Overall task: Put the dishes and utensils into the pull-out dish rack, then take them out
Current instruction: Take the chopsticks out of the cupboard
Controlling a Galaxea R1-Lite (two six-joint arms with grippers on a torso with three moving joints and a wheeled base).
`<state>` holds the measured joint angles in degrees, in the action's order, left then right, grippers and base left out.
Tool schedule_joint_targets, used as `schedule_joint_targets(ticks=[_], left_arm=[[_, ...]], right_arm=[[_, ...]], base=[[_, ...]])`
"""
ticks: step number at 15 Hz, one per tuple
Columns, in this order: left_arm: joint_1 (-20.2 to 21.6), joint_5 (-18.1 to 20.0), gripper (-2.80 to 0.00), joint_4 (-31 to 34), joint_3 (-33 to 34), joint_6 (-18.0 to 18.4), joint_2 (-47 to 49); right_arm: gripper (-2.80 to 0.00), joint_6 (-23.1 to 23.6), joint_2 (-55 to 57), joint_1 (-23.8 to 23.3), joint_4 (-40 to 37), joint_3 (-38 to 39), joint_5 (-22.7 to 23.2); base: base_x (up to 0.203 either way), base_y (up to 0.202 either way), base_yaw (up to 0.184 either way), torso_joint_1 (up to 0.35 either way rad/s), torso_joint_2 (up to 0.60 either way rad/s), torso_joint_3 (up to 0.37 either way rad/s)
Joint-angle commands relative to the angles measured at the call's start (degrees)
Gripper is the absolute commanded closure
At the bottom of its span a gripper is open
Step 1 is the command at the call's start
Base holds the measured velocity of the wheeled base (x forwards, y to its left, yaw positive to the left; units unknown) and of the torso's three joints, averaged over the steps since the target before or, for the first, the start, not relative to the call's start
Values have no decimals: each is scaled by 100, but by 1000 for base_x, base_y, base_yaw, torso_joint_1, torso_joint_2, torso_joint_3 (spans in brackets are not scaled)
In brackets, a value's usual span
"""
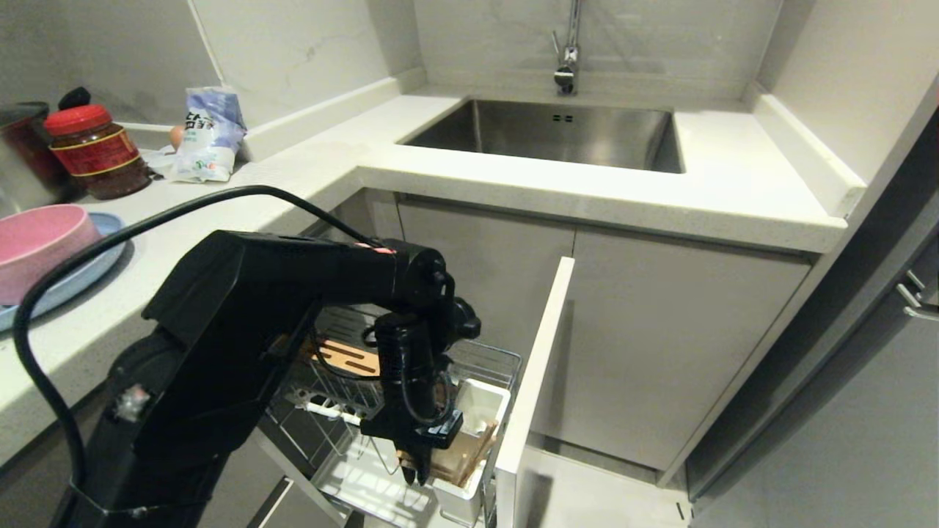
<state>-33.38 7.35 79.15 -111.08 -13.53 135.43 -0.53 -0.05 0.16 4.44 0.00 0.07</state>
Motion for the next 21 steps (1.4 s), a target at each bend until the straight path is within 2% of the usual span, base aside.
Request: schedule_joint_targets(ticks=[1, 11, 16, 21], left_arm=[[-34, 18, 0, 146, 3, -9, -356], [-141, -37, 0, 817, 7, 44, -1516], [-232, -52, 0, 851, 7, 207, -2288], [-239, -79, 0, 851, 7, 220, -3229]], right_arm=[[0, 0, -4, 2, 5, 149, 1], [0, 0, -4, 2, 5, 149, 1], [0, -8, -4, 2, 5, 149, 1], [0, 0, -4, 2, 5, 149, 1]], base=[[0, 0, 0, 0, 0, 0], [0, 0, 0, 0, 0, 0], [0, 0, 0, 0, 0, 0], [0, 0, 0, 0, 0, 0]])
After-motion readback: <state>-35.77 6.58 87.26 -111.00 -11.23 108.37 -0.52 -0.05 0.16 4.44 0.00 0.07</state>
